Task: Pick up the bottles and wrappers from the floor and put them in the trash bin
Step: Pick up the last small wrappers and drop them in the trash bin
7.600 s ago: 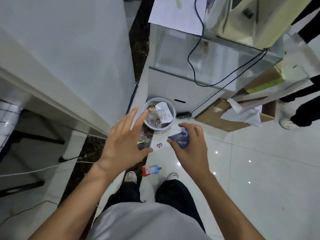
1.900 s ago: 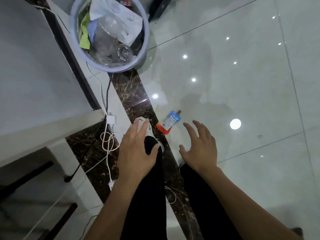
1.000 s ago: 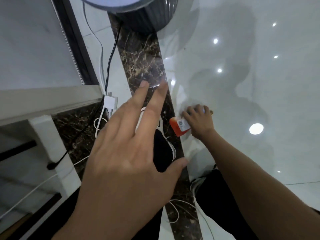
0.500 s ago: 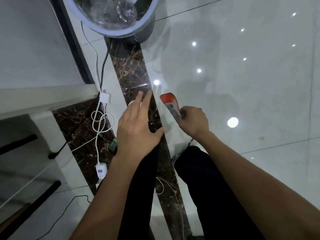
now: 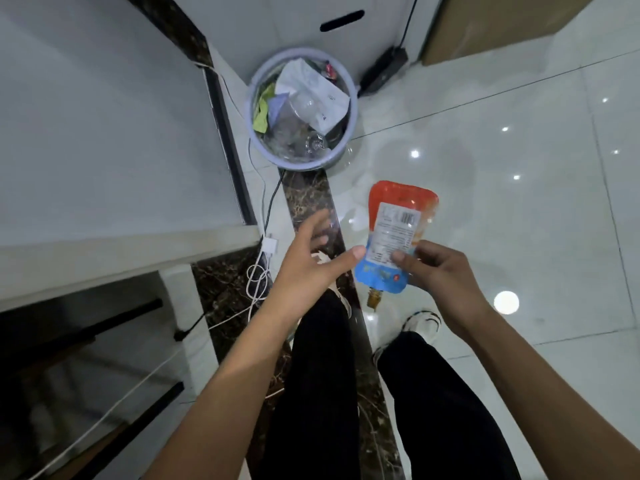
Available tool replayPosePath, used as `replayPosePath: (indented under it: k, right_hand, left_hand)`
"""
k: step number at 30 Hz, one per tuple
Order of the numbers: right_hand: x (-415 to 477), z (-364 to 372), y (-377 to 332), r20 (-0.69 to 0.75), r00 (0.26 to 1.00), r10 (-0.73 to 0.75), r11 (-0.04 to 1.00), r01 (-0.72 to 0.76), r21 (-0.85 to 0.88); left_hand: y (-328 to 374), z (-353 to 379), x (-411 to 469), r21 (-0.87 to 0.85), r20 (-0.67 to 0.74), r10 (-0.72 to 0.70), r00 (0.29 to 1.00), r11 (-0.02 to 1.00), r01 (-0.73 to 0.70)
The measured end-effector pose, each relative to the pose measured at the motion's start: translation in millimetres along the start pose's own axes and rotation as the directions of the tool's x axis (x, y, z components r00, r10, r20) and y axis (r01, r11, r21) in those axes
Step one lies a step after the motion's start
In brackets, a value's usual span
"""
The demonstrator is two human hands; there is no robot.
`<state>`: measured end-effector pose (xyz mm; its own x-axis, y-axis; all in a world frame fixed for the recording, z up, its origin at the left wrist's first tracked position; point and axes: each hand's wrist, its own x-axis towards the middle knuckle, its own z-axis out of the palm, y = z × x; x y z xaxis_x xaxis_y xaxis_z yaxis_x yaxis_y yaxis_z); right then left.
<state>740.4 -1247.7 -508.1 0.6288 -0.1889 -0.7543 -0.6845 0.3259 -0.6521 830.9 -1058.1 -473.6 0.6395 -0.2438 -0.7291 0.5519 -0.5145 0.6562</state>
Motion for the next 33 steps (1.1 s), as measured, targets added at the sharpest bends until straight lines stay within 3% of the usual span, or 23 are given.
replayPosePath:
  k: [4, 7, 10, 14, 17, 19, 22, 26, 30, 33]
  right_hand:
    - [-2, 42, -26, 0.104, 0.992, -0.075, 0.997, 0.073, 0.031]
    - [7, 69, -48, 0.127, 0.989, -0.078, 0.996, 0.082, -0.03]
    - [24, 79, -64, -0.007, 0.998, -0.064, 0.992, 0.063, -0.105]
    - [44, 77, -70, -0.078, 0.994, -0.075, 0.972, 0.056, -0.228]
    - [60, 86, -68, -0.092, 0.989, -0.111, 0.94, 0.075, -0.332]
    - [78, 100, -67, -0.085, 0.974, -0.209, 0.827, 0.13, -0.547]
    - [114, 122, -74, -0.043, 0.916, -0.399, 0.62, 0.235, -0.749]
    - [161, 133, -72, 0.032, 0.912, -0.408, 0.489, 0.248, -0.836]
    - [192, 133, -58, 0.017, 0.902, -0.431, 0.483, 0.246, -0.84]
    - [207, 131, -42, -0.044, 0.881, -0.471, 0.527, 0.241, -0.815]
  left_hand:
    - [12, -8, 5, -0.277, 0.06, -0.041, 0.997, 0.959, 0.056]
    - [15, -31, 14, -0.289, -0.042, -0.043, 0.998, 0.957, 0.029]
    - [15, -65, 37, -0.222, -0.171, -0.094, 0.981, 0.974, 0.055]
    - [22, -116, 97, 0.008, -0.327, -0.066, 0.943, 0.997, 0.072]
    - [34, -149, 159, 0.265, -0.41, 0.024, 0.912, 0.96, 0.093]
    - [46, -163, 198, 0.437, -0.427, 0.109, 0.898, 0.894, 0.099]
    - [65, -164, 253, 0.587, -0.406, 0.21, 0.89, 0.806, 0.078]
    - [73, -146, 311, 0.761, -0.377, 0.361, 0.853, 0.645, 0.064]
    - [56, -133, 351, 0.867, -0.325, 0.431, 0.842, 0.491, 0.083]
    - [29, -130, 373, 0.903, -0.09, 0.327, 0.941, 0.425, -0.061]
